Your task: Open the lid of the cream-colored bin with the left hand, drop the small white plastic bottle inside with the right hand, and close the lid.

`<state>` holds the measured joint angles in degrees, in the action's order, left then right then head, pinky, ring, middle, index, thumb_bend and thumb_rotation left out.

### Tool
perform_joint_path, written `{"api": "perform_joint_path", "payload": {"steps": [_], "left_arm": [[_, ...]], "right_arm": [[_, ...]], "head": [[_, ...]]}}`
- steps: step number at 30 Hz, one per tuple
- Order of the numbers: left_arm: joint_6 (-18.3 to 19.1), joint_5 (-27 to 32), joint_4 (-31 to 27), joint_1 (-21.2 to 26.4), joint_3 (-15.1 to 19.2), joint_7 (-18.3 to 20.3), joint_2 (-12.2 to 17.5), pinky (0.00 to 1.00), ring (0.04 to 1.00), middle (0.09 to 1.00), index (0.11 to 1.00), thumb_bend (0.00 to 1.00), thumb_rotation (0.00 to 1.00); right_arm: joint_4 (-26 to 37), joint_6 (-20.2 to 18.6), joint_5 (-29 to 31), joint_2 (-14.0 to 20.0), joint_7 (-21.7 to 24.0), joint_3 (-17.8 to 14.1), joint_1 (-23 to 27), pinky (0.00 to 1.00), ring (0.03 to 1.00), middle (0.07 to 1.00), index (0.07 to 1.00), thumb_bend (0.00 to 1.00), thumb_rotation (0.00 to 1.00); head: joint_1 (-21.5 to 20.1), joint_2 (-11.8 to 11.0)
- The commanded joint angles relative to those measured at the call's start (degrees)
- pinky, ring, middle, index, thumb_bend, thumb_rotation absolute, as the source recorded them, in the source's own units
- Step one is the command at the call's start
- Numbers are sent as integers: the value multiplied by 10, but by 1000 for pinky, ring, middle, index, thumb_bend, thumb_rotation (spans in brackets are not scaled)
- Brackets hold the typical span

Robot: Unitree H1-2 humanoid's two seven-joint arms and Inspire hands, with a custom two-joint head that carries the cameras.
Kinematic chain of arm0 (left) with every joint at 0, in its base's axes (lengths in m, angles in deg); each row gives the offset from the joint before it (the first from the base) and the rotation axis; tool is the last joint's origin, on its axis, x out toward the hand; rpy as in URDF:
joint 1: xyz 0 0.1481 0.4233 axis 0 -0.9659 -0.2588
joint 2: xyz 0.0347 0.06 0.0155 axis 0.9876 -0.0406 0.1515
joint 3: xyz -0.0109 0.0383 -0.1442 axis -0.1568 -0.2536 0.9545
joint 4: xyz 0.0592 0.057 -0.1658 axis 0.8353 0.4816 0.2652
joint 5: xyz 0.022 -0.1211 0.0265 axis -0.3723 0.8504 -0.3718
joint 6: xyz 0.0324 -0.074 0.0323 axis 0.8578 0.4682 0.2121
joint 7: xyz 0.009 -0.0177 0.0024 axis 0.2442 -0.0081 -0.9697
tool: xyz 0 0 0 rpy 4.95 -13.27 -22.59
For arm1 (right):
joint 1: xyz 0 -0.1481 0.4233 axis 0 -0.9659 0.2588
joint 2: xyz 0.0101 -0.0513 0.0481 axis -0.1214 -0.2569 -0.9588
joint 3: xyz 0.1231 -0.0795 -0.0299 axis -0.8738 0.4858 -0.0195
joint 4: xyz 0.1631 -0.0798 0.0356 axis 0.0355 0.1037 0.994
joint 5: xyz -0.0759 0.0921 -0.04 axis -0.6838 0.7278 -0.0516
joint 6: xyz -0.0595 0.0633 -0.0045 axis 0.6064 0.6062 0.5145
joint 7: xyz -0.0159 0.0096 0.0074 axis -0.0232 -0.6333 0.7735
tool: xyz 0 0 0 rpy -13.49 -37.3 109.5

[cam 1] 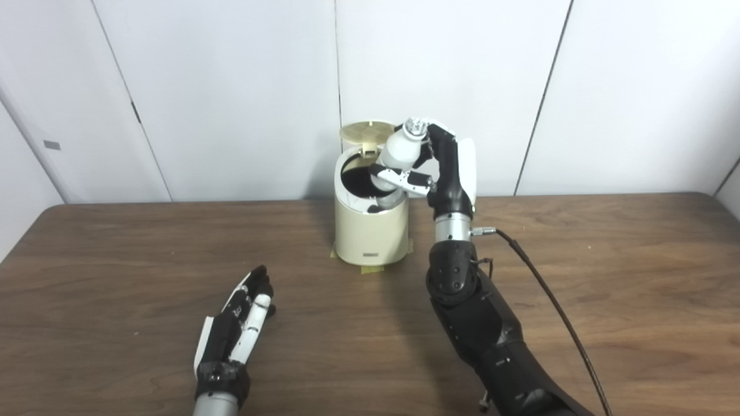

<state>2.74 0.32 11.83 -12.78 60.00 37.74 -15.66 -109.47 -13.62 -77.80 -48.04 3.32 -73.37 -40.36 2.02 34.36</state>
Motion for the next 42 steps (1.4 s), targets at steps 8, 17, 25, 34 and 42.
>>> {"api": "perform_joint_path", "payload": {"steps": [8,17,25,34,42], "left_arm": [[-7,1,-20,1,0,-4,-10,894,923,935,939,451,592],[0,1,-29,2,-2,-7,-14,894,919,928,934,429,565],[2,-1,-29,4,-3,-6,-14,888,917,932,926,437,569],[2,3,-30,6,-1,-6,-16,896,918,935,918,436,566],[4,2,-31,6,-3,-6,-20,891,919,931,918,451,563]], "right_arm": [[11,26,-13,6,-6,9,18,337,385,495,534,513,0],[13,21,-23,10,-1,17,8,273,401,524,525,492,0],[-5,35,-37,14,-16,24,4,290,404,519,500,495,0],[-40,69,-42,13,-41,29,7,306,399,502,500,497,0],[-55,78,-49,13,-49,35,9,314,394,496,503,498,0]], "head": [[-1,3],[-4,7],[-7,10],[-6,12],[-5,14]]}}
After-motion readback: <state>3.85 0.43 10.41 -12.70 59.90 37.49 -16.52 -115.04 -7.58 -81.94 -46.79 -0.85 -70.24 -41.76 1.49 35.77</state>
